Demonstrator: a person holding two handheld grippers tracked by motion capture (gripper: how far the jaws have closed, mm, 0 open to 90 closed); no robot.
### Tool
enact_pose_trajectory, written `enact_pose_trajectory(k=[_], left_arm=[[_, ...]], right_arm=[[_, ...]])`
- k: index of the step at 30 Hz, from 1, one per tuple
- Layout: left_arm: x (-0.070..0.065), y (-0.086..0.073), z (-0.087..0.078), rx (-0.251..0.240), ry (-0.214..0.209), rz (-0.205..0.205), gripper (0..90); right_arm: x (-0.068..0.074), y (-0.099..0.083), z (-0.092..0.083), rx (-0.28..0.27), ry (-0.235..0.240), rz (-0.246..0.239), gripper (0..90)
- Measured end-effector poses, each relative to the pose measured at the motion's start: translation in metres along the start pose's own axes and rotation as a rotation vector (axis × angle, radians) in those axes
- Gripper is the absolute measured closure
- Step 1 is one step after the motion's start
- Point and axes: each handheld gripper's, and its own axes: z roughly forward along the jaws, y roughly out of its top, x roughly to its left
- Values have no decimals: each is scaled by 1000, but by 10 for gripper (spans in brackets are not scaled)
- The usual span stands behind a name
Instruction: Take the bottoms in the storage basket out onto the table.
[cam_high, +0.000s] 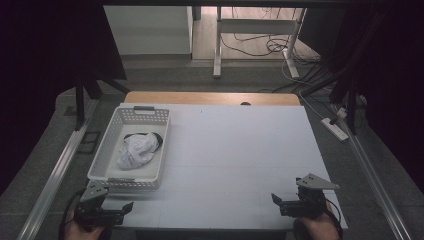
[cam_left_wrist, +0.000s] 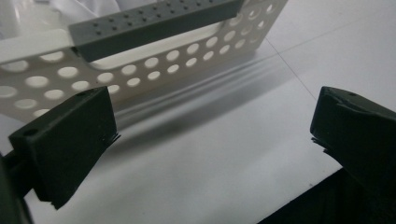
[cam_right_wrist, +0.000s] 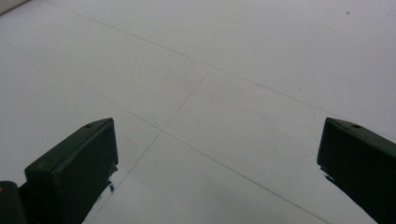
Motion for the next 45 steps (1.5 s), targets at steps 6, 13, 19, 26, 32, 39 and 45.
enact_pose_trajectory(k=[6,13,19,26,32,39,45], left_arm=[[4,-1,-1,-9,-38,-17,3],[6,0,0,-5,-68,-19,12],[7,0,0,1,-87,-24,20],[5,0,1,6,-84,-7,20],[3,1,0,3,-81,13,13],[2,3,-1,-26,-94,11,0],[0,4,-2,-34,-95,26,0]], right_arm=[[-2,0,1,9,28,12,0],[-1,0,2,21,31,2,0],[0,1,3,28,35,-12,0],[0,1,3,32,41,-16,0],[1,1,4,40,47,-27,0],[2,1,4,46,50,-36,0],[2,1,5,51,51,-41,0]])
